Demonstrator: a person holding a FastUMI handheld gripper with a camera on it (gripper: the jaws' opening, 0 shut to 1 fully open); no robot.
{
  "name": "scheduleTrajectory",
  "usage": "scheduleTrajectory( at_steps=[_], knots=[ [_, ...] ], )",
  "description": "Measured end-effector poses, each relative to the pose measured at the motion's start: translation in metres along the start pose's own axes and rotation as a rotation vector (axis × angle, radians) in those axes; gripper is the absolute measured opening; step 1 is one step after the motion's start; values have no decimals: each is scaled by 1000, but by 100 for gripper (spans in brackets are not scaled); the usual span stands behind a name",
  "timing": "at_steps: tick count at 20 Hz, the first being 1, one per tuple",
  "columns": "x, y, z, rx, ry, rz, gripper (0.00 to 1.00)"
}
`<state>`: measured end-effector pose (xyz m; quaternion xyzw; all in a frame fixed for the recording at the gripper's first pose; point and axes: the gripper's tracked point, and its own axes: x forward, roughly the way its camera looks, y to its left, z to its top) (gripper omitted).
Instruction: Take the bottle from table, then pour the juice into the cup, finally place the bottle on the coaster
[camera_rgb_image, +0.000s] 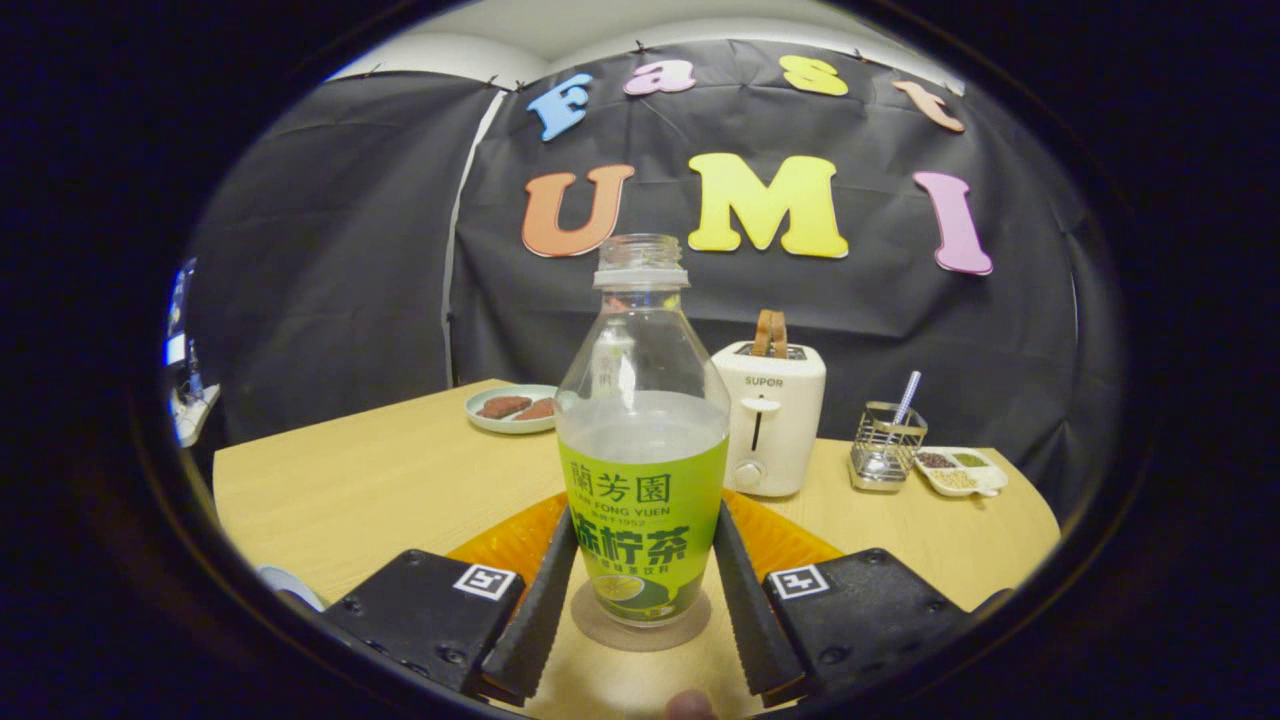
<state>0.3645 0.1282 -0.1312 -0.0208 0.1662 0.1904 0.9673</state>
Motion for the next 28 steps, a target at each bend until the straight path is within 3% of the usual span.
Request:
scheduleTrajectory(
  at_steps=[13,17,19,28],
  knots=[
    [15,1,-17,3,37,-6,81],
    [10,1,-18,7,43,-11,97],
    [5,1,-14,1,36,-23,100],
    [-66,8,3,84,-9,-71,100]
  ],
)
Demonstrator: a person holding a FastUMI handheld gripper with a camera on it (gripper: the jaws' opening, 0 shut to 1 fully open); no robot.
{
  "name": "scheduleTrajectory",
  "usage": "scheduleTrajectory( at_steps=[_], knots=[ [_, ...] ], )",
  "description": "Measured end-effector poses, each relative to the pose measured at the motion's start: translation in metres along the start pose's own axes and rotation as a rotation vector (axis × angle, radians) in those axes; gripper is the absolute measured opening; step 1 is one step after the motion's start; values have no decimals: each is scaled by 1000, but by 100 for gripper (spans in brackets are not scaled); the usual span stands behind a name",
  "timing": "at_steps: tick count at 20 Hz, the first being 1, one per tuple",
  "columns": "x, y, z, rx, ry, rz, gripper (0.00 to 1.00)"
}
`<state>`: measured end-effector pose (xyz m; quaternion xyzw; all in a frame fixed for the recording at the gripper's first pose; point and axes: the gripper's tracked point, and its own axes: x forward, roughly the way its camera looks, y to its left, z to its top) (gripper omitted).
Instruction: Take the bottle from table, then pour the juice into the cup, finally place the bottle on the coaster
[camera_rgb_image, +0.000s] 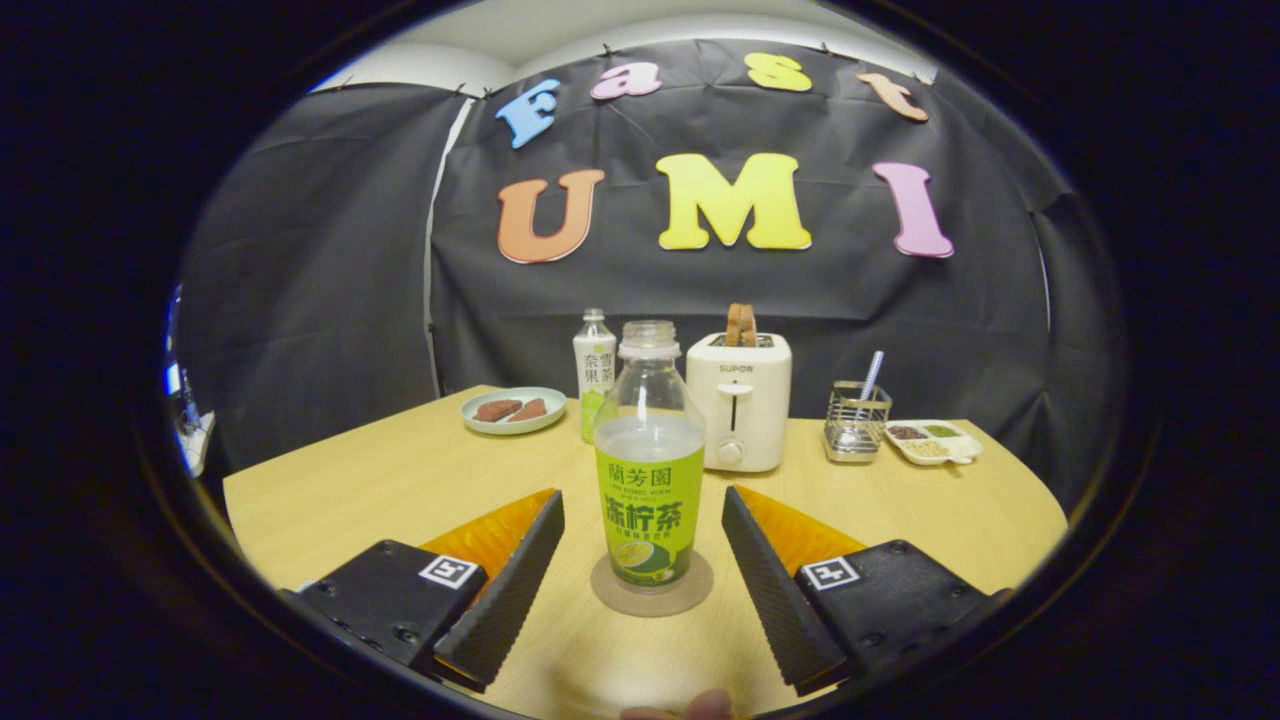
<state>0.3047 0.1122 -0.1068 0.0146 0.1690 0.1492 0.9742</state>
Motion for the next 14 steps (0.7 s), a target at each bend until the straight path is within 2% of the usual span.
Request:
scheduleTrajectory(
  at_steps=[8,14],
  knots=[
    [-147,10,25,-18,-131,-72,100],
    [-254,-2,54,-10,-248,-172,100]
  ],
)
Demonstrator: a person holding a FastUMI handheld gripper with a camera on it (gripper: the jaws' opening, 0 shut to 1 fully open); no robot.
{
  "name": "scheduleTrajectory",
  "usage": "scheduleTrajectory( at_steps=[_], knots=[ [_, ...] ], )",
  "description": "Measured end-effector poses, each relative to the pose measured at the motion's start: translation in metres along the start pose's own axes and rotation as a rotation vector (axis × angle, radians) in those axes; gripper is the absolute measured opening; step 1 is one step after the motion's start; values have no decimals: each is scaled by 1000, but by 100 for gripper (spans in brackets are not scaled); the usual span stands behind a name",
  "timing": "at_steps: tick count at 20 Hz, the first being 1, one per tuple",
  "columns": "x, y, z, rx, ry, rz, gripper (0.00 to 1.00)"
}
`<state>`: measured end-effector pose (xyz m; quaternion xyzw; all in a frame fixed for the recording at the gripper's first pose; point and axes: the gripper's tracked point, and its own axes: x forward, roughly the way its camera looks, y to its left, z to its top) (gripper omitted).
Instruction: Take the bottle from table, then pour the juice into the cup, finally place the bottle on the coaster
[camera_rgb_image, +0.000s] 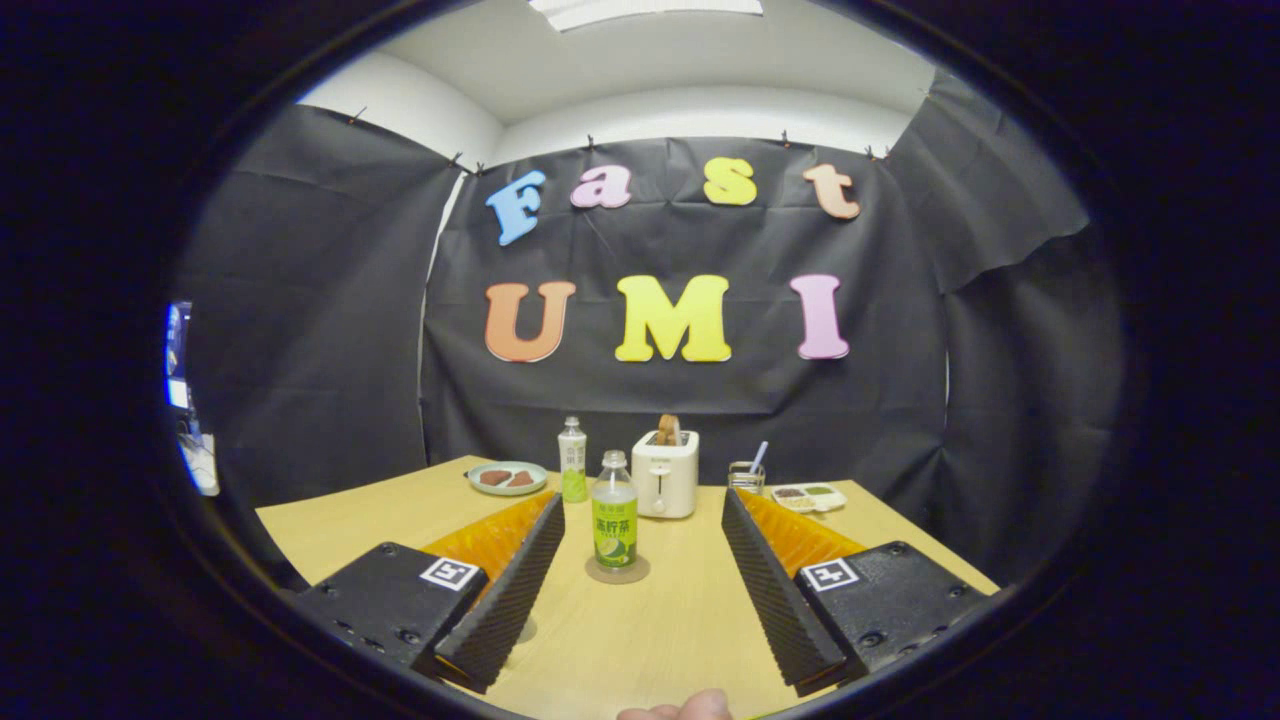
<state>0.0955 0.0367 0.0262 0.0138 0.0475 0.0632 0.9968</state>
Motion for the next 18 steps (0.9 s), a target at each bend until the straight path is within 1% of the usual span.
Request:
scheduleTrajectory(
  at_steps=[3,7,12,15,18],
  knots=[
    [-36,-18,19,4,-47,-60,100],
    [-67,-28,14,-2,-50,-110,100],
    [-88,-26,-5,32,-37,-120,100],
    [-92,-22,-12,51,-45,-115,100],
    [-92,-20,-16,43,-50,-120,100]
  ],
)
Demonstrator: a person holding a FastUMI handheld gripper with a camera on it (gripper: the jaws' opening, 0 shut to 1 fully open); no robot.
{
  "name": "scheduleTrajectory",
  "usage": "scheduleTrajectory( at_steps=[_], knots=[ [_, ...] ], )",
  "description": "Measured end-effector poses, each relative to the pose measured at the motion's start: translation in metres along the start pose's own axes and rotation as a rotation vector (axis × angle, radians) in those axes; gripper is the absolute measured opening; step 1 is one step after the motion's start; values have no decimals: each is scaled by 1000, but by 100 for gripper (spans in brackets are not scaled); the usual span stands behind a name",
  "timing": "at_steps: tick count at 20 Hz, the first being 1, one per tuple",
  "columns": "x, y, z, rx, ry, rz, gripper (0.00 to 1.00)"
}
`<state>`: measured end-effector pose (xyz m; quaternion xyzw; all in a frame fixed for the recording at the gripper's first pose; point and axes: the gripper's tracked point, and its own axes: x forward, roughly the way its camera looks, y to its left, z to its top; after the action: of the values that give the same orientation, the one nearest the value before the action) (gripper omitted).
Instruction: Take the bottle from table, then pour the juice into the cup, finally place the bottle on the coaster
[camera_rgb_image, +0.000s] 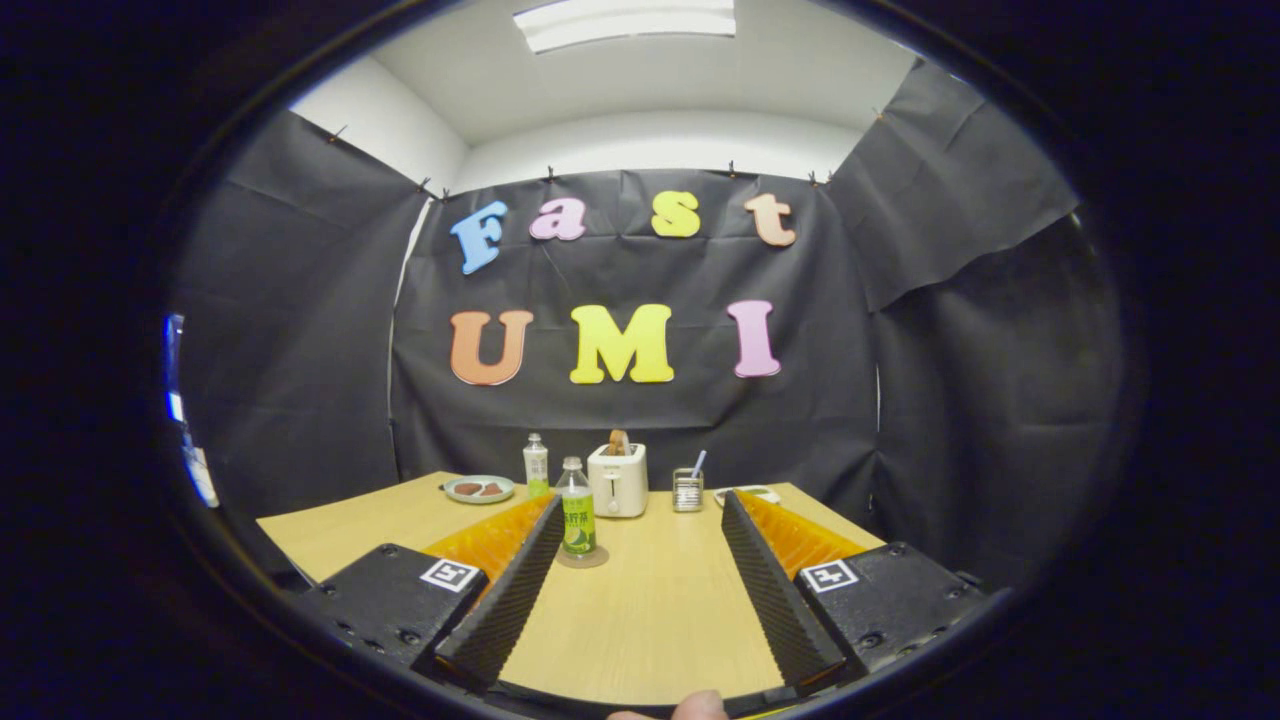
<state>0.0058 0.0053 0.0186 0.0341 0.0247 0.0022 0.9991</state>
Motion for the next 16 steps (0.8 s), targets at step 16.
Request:
scheduleTrajectory(
  at_steps=[16],
  knots=[
    [8,8,-21,-62,7,-6,100]
  ],
)
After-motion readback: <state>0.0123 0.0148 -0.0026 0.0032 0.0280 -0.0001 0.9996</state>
